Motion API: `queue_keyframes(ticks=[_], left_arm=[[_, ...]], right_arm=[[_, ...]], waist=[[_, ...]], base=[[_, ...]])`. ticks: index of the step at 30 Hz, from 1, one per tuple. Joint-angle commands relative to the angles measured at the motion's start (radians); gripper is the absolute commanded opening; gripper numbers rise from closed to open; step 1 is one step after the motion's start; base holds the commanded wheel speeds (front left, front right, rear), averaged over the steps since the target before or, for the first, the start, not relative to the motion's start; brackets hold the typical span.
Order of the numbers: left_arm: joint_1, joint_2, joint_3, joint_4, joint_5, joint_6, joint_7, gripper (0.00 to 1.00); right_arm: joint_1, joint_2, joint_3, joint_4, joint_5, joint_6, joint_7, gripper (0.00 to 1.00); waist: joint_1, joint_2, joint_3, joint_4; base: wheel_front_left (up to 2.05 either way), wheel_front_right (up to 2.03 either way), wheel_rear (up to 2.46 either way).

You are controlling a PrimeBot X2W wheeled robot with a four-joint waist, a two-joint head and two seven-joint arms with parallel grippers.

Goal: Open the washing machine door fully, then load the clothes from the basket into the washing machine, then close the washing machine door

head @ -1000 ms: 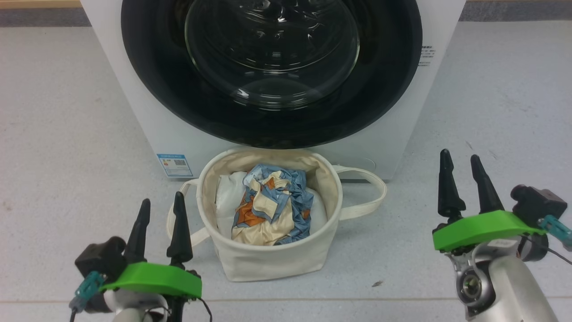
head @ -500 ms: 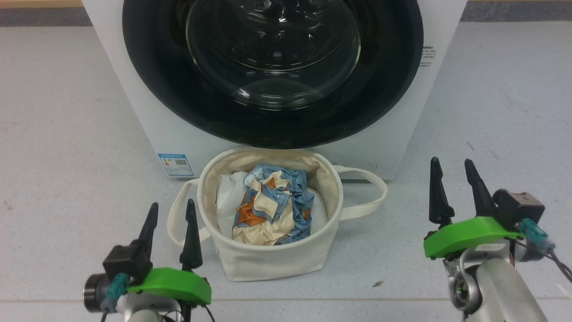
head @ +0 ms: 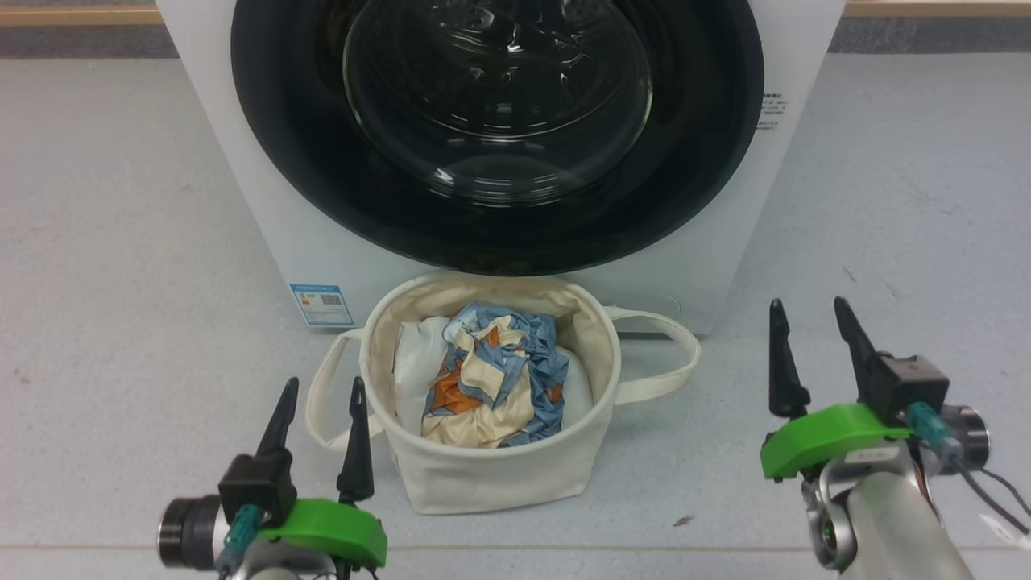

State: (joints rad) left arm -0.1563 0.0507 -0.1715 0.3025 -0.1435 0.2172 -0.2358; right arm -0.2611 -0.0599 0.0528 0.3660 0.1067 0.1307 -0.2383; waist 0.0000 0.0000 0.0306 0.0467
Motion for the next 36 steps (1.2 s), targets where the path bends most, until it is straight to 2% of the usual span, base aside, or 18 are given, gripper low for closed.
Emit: queue_keyframes(ticks=[1,7,18,23,36], left_arm=[[-0.041,0.004,0.032,-0.015,0.023,0.009,-0.019,1.0],[-0.049,0.0,0.048,0.051,0.016,0.004,-0.026,1.0],[-0.049,0.0,0.049,0.02,-0.024,0.005,-0.026,1.0],[-0.047,0.0,0.049,0.036,-0.065,-0.009,-0.026,1.0],[-0.057,0.0,0.062,0.044,-0.12,-0.012,-0.026,1.0]], right_arm=[[-0.035,0.009,0.028,-0.014,-0.033,0.0,-0.016,1.0],[-0.041,0.009,0.037,0.009,-0.031,0.0,-0.024,1.0],[-0.037,0.01,0.022,0.027,0.017,0.0,-0.024,1.0],[-0.039,0.01,0.02,0.028,0.024,0.0,-0.024,1.0],[-0.043,0.01,0.012,0.017,0.013,0.0,-0.024,1.0]], waist=[[0.0,0.0,-0.003,0.001],[0.0,0.0,-0.005,0.0],[0.0,0.0,-0.005,-0.002],[0.0,0.0,0.001,-0.006],[0.0,0.0,0.007,-0.004]], base=[[0.0,0.0,0.0],[0.0,0.0,0.0],[0.0,0.0,0.0],[0.0,0.0,0.0],[0.0,0.0,0.0]])
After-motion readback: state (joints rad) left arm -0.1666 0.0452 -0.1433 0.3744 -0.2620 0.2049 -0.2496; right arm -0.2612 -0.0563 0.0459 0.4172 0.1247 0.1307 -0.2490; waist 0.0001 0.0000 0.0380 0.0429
